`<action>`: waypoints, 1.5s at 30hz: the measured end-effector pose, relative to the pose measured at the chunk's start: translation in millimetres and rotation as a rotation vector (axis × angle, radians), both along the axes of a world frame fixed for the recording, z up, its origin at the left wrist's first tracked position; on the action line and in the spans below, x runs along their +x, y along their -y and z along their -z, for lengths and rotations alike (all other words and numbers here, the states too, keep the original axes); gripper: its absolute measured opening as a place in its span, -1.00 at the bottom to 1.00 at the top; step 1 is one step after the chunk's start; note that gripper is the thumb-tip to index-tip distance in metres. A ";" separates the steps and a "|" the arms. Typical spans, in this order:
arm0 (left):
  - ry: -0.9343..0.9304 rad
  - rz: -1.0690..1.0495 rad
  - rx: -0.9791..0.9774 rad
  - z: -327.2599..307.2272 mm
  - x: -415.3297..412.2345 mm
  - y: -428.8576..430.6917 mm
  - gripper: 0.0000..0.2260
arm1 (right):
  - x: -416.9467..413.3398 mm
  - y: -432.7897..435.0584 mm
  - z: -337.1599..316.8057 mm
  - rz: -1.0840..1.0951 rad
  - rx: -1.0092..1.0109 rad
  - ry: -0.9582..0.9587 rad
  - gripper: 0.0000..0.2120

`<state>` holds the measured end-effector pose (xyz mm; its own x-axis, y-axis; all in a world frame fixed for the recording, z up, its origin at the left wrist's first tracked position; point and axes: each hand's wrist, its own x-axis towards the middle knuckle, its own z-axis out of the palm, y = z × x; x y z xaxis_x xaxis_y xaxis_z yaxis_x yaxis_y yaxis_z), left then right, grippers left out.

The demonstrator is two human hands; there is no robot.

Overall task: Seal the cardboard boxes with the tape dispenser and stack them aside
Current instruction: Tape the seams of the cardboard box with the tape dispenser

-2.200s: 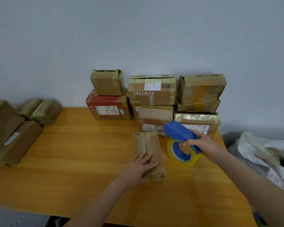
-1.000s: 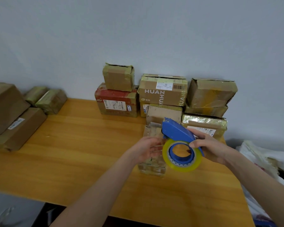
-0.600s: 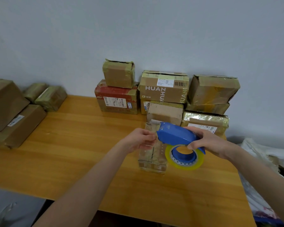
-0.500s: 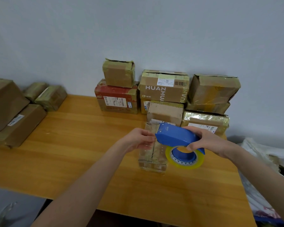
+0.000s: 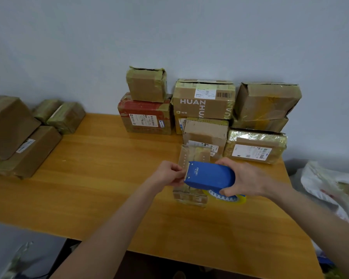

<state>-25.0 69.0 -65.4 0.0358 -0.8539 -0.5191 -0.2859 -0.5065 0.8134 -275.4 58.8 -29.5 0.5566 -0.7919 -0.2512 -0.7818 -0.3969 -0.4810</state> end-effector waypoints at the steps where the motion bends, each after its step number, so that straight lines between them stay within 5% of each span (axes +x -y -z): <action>1: 0.003 -0.004 0.005 0.8 0.8 -2.2 -0.88 | -0.6 -2.0 1.7 -0.010 0.014 0.022 -0.35; 14: 0.126 -0.145 -0.020 17.5 61.5 -28.5 -0.93 | -68.5 -30.2 18.2 0.110 0.121 0.023 -0.40; 33: 0.346 -0.090 -0.077 55.3 19.9 -33.3 -0.88 | -60.5 -17.4 68.4 0.117 0.138 -0.198 -0.30; 39: 0.416 -0.004 -0.044 58.3 15.0 -30.1 -0.76 | -53.9 -12.5 75.7 0.129 0.167 -0.205 -0.26; 42: 0.724 0.177 -0.011 54.1 24.7 -28.3 -0.47 | -53.4 -10.4 74.0 0.129 0.185 -0.206 -0.24; 45: 0.645 0.118 -0.137 55.4 24.7 -33.9 -0.61 | -51.1 -11.2 75.3 0.134 0.178 -0.196 -0.27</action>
<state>-0.3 102.9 -120.8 0.2052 -0.9277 -0.3119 -0.7837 -0.3466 0.5154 -326.5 70.0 -104.8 0.3772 -0.7889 -0.4852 -0.9064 -0.2070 -0.3681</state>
